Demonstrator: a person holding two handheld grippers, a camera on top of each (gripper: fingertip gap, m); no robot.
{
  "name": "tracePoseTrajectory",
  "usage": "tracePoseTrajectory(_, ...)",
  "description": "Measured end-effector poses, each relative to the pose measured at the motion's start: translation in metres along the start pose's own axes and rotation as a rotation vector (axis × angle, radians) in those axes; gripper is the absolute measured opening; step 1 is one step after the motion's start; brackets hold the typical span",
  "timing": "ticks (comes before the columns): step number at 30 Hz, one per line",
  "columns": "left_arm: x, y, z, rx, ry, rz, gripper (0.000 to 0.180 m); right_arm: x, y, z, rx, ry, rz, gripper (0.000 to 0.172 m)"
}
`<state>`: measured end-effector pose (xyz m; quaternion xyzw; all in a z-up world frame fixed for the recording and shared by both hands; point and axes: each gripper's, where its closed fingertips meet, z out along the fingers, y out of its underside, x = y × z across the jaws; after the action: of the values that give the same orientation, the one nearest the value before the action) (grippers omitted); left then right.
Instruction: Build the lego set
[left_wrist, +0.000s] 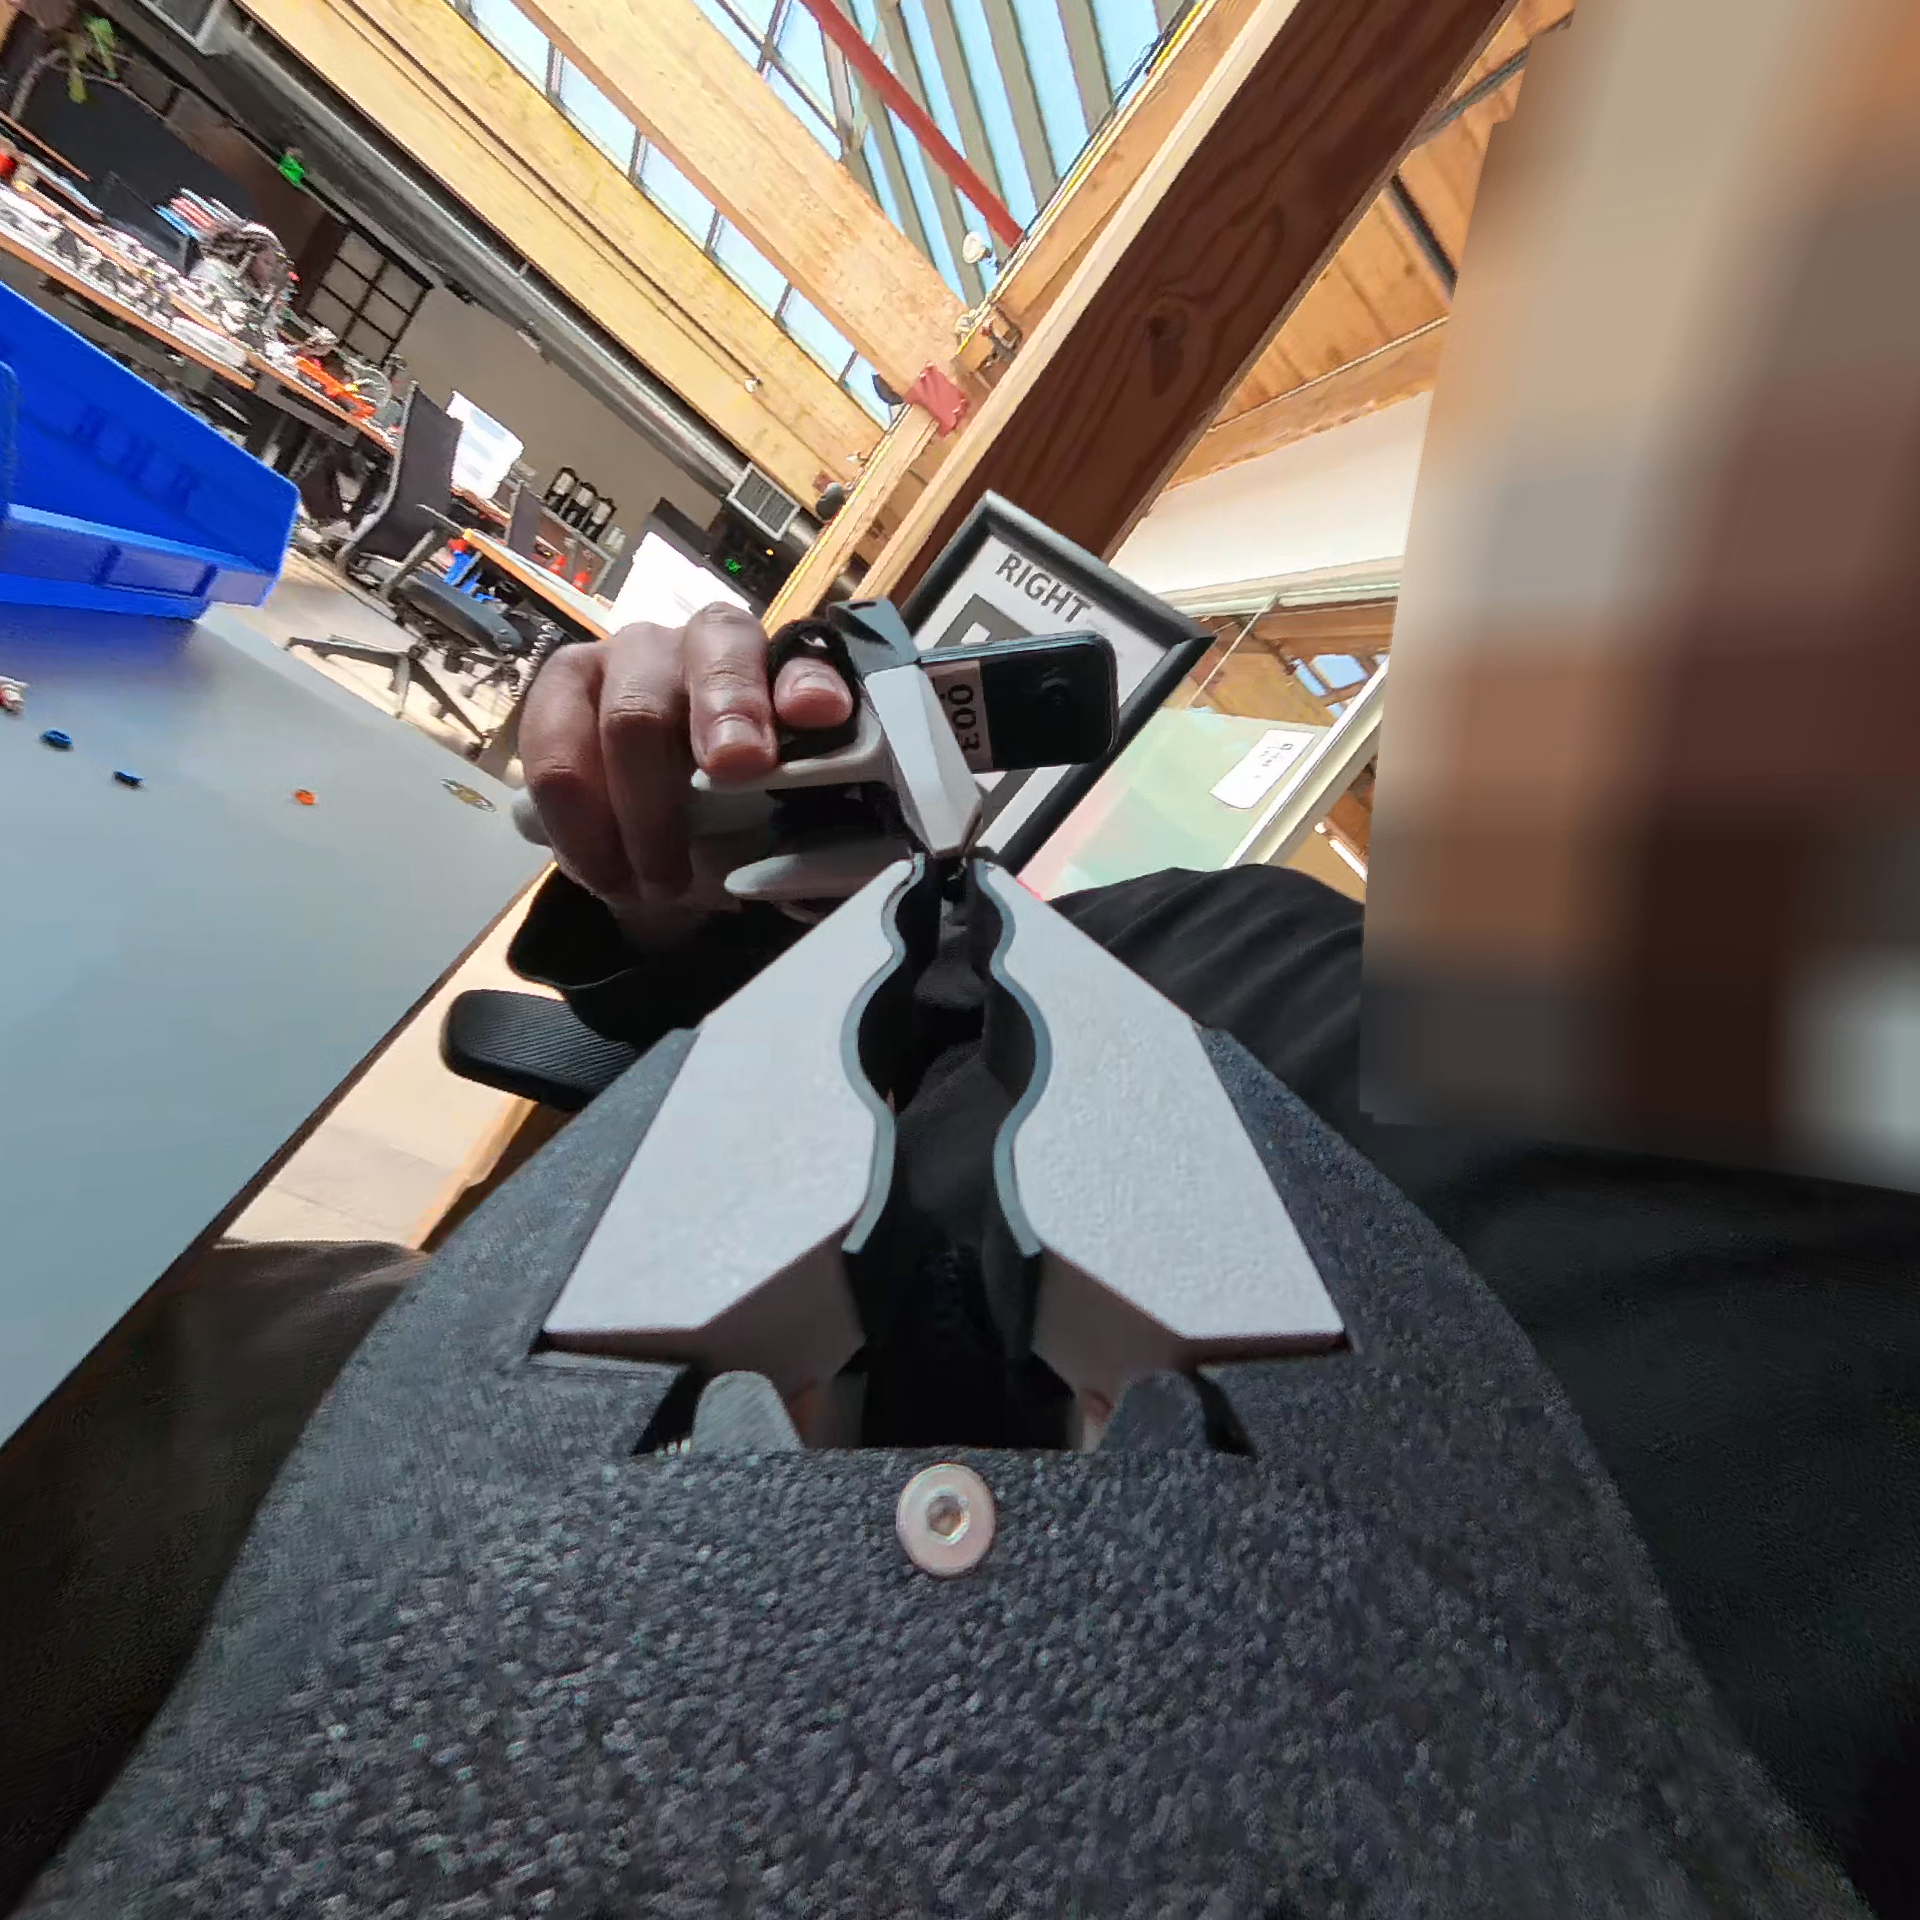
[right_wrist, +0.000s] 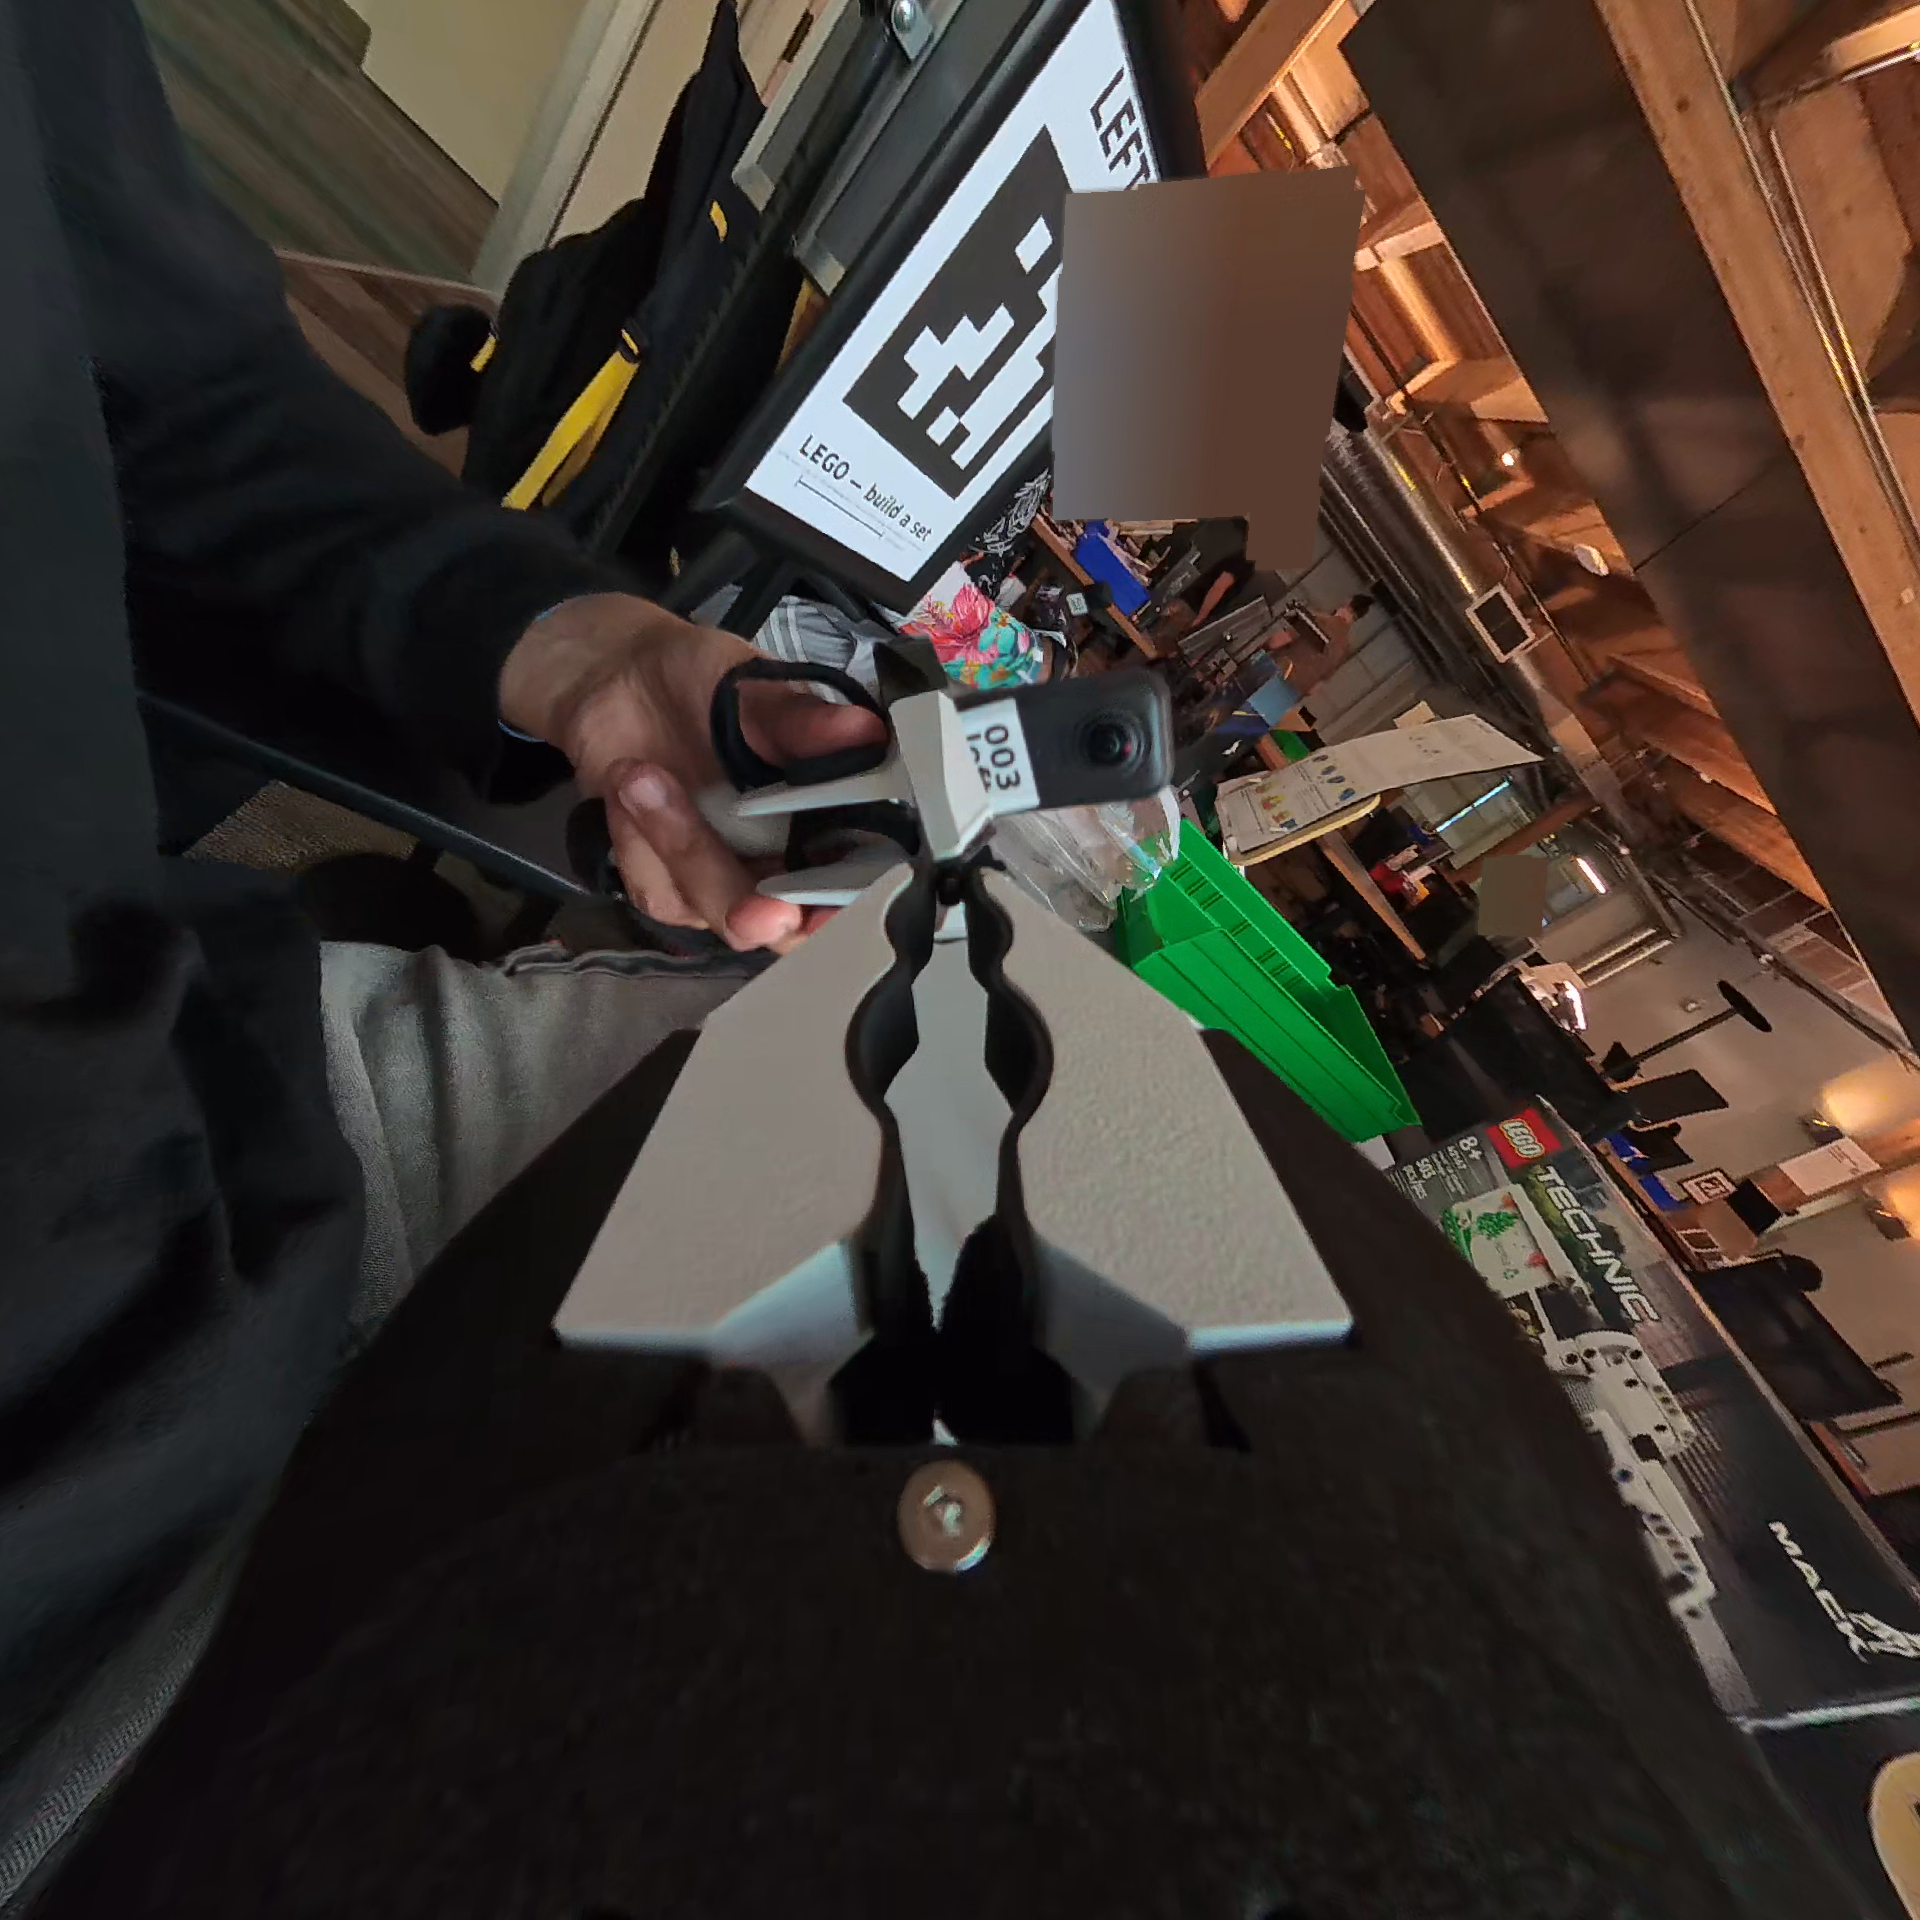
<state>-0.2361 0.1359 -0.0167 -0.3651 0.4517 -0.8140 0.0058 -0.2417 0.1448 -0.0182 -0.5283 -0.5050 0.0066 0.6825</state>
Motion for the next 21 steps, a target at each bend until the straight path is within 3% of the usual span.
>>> tracePoseTrajectory(3, -0.006, -0.004, -0.003, 0.009, 0.0, -0.024, 0.003, 0.004, 0.005, 0.002, -0.037, -0.026, 0.031, 0.004)
tracePoseTrajectory(6, -0.028, -0.01, -0.009, -0.064, -0.157, 0.148, 0.009, 0.01, 0.022, 0.001, -0.11, -0.072, 0.072, 0.003)
tracePoseTrajectory(8, -0.066, -0.021, -0.028, -0.141, -0.403, 0.366, 0.023, 0.026, 0.043, -0.004, -0.204, -0.09, 0.119, 0.003)
tracePoseTrajectory(11, -0.139, -0.039, -0.082, -0.376, -0.874, 0.785, 0.029, 0.059, 0.089, -0.017, -0.396, -0.115, 0.183, 0.003)
tracePoseTrajectory(13, -0.168, -0.044, -0.102, -0.506, -1.019, 0.947, 0.033, 0.07, 0.123, -0.022, -0.549, -0.179, 0.235, 0.003)
tracePoseTrajectory(16, -0.194, -0.036, -0.095, -0.545, -0.983, 0.859, 0.038, 0.077, 0.16, -0.018, -0.695, -0.304, 0.248, 0.003)
tracePoseTrajectory(21, -0.22, -0.041, -0.085, -0.534, -0.996, 0.78, 0.036, 0.087, 0.185, 0.007, -0.751, -0.449, 0.307, 0.003)
